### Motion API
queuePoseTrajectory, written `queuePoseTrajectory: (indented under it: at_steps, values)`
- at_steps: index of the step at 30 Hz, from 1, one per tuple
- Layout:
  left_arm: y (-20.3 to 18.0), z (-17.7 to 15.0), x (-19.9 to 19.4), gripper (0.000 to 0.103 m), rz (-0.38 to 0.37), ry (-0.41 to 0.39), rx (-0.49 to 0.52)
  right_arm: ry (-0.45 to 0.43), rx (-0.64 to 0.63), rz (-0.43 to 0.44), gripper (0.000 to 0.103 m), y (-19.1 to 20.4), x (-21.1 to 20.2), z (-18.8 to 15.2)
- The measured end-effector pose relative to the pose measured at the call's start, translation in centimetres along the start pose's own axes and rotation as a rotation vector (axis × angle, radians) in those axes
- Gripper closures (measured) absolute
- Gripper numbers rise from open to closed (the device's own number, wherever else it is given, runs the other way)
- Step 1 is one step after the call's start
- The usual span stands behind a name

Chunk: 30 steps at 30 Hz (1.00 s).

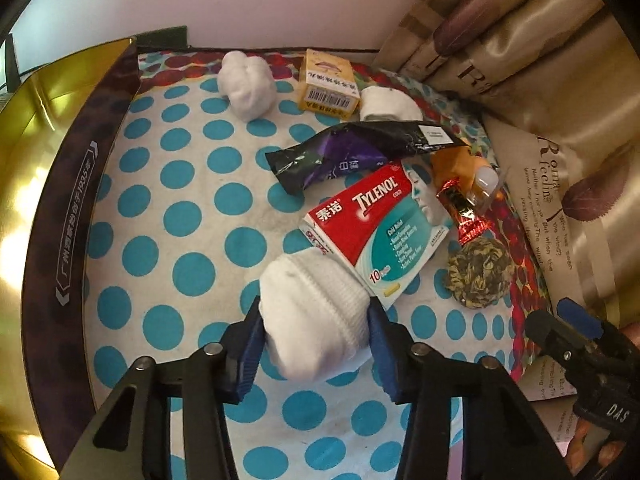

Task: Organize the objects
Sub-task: 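Grasp the white sock with the left gripper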

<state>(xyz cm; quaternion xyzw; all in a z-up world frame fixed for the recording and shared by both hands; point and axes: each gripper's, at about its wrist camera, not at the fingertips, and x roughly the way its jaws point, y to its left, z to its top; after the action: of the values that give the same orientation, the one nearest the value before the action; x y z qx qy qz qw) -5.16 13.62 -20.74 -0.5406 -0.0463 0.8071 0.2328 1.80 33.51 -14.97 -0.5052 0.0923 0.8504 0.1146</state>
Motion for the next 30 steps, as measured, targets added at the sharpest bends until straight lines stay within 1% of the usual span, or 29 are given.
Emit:
queuePoseTrajectory:
  at_steps: [3, 6, 11, 16, 30]
  values:
    - [0.5, -0.1, -0.4, 0.055, -0.006, -0.016, -0.024, -0.002, -0.007, 0.01, 0.008, 0.1, 0.0, 0.0]
    - [1.1, -0.1, -0.4, 0.055, -0.02, -0.014, -0.041, 0.003, -0.004, 0.016, 0.008, 0.1, 0.3, 0.0]
    - [1.0, -0.4, -0.6, 0.055, -0.012, -0.024, -0.006, 0.004, -0.01, 0.032, 0.008, 0.3, 0.8, 0.4]
    - [1.1, -0.8, -0.7, 0.055, -0.019, -0.025, -0.011, 0.003, -0.032, 0.036, 0.008, 1.0, 1.0, 0.5]
    - [1.1, -0.9, -0.7, 0.055, -0.025, -0.033, -0.01, 0.008, -0.032, 0.036, 0.008, 1.1, 1.3, 0.4]
